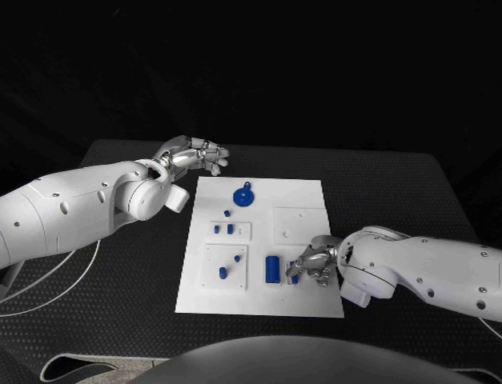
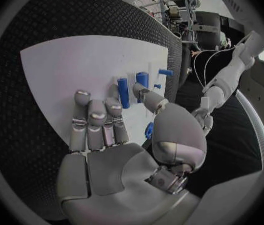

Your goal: Assemble the parts on the task board

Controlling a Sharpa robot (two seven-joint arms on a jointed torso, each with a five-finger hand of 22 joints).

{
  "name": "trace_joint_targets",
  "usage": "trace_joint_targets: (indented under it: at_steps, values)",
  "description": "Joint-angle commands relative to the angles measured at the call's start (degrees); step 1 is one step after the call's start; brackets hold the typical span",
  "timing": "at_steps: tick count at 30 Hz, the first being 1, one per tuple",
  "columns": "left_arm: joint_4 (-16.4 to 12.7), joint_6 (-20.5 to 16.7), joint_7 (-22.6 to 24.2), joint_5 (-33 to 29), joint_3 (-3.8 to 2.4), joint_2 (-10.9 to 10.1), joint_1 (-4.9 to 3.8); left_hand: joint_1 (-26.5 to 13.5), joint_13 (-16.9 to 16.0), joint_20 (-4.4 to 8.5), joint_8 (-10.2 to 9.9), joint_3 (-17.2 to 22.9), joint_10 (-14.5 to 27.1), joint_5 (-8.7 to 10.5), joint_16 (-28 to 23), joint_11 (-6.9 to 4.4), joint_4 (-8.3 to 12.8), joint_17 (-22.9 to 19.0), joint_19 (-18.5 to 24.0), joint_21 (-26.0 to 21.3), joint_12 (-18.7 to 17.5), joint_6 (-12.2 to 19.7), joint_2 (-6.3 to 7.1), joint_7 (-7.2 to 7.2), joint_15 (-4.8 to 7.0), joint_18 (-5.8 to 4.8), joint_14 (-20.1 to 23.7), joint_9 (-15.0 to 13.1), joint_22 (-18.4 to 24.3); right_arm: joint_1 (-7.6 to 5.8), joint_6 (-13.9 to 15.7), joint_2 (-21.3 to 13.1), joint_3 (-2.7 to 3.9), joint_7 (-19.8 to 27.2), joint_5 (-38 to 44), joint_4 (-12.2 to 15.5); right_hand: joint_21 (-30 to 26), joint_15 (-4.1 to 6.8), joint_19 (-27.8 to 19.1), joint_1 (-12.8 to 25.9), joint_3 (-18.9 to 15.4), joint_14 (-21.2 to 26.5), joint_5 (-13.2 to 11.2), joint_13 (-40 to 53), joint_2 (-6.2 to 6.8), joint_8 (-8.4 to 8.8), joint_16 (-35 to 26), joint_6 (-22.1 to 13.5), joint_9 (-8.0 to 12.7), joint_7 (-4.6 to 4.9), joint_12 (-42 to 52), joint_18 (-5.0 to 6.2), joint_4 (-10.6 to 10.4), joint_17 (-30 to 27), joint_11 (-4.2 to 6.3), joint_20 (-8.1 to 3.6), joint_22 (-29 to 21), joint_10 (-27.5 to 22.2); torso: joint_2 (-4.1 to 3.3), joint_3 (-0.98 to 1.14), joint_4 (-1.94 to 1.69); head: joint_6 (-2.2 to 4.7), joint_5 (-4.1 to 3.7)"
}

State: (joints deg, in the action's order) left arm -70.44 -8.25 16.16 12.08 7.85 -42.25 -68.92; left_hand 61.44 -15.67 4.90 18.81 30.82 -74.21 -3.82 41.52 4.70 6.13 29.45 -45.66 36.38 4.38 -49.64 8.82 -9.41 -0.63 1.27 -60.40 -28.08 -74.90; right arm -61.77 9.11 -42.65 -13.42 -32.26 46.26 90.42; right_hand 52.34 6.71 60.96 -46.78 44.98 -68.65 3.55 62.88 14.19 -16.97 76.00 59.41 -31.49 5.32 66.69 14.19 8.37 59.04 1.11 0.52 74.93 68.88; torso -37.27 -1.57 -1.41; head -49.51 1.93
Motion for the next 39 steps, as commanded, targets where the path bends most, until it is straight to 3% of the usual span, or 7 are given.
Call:
trace_joint_targets:
  at_steps: [1, 16, 21, 32, 39]
  values:
    - [-0.1, 0.84, 0.32, 0.22, -0.03, 0.04, -0.08, -0.49, -0.08, -0.21, 0.26, -0.05, 0.47, 0.36, -0.25, -0.06, -0.45, 0.07, -0.29, -0.35, -0.29, 0.52, 0.2, -0.05, -0.36, 1.09, 0.08, 0.07, -0.74, 0.1, -1.46, 0.18, 0.01, 1.58, 1.16, 0.44, -0.12, 0.19, -0.26, -0.51, -0.39, 0.23, -0.05, 0.05, 0.34, 0.34, 0.31, -0.36, 0.01, 0.0, -0.2, 0.81, 0.05, -0.08, -0.09, -0.06, 0.05, -0.44, -0.01, 0.02, 0.02, -0.1, 0.03]
    - [0.06, 0.9, 0.33, 0.22, -0.03, 0.0, -0.08, -0.51, -0.08, -0.22, 0.27, -0.05, 0.47, 0.36, -0.28, -0.06, -0.53, 0.12, -0.3, -0.38, -0.28, 0.54, 0.18, -0.06, -0.37, 1.08, 0.07, 0.08, -0.77, 0.07, -1.26, -1.53, 0.06, 2.38, 11.88, 3.7, -0.13, 0.2, -0.27, -0.73, -0.79, 0.25, -0.1, 0.04, 0.49, 0.27, 0.35, -0.26, -0.04, -0.02, -0.17, 0.81, -0.45, -0.12, -0.07, -0.02, 0.01, -0.43, 0.0, 0.02, 0.04, -0.11, 0.11]
    - [0.07, 0.89, 0.33, 0.22, -0.03, 0.03, -0.08, -0.52, -0.08, -0.22, 0.27, -0.05, 0.47, 0.37, -0.29, -0.06, -0.56, 0.13, -0.3, -0.39, -0.28, 0.55, 0.18, -0.07, -0.37, 1.08, 0.07, 0.09, -0.77, 0.02, -1.35, -1.68, 0.07, 2.07, 11.9, 3.38, -0.15, 0.22, -0.25, -0.49, -0.98, 0.23, -0.12, 0.01, 0.66, 0.26, 0.35, -0.23, -0.05, -0.04, -0.19, 0.81, -1.06, -0.16, -0.06, 0.0, -0.03, -0.41, 0.01, -0.06, -0.01, -0.1, 0.0]
    - [0.01, 0.94, 0.29, 0.22, -0.02, -0.07, -0.08, -0.56, -0.09, -0.23, 0.28, -0.05, 0.48, 0.36, -0.31, -0.06, -0.63, 0.16, -0.31, -0.41, -0.28, 0.58, 0.14, -0.08, -0.38, 1.08, 0.06, 0.09, -0.79, 0.01, -0.77, -2.11, 0.1, 2.3, 12.03, 2.29, -0.19, 0.25, -0.22, -0.41, -0.96, 0.22, -0.16, -0.02, 0.56, 0.26, 0.35, -0.22, -0.05, -0.07, -0.2, 0.81, -1.67, -0.21, -0.03, -0.03, -0.08, -0.39, 0.0, 0.0, 0.0, 0.01, 0.07]
    - [0.37, 0.84, 0.44, 0.22, -0.02, 0.16, -0.07, -0.55, -0.09, -0.23, 0.29, -0.03, 0.47, 0.35, -0.32, -0.06, -0.67, 0.18, -0.32, -0.43, -0.27, 0.57, 0.1, -0.07, -0.37, 1.08, 0.05, 0.09, -0.8, -0.73, -0.26, -3.72, 0.45, 6.87, 9.37, 1.62, -0.17, 0.28, -0.19, -0.62, -1.0, 0.2, -0.21, -0.03, 1.0, 0.3, 0.35, -0.29, -0.03, -0.06, -0.2, 0.81, -1.73, -0.24, -0.02, -0.07, -0.09, -0.37, 0.02, 0.04, 0.01, 0.57, -0.05]
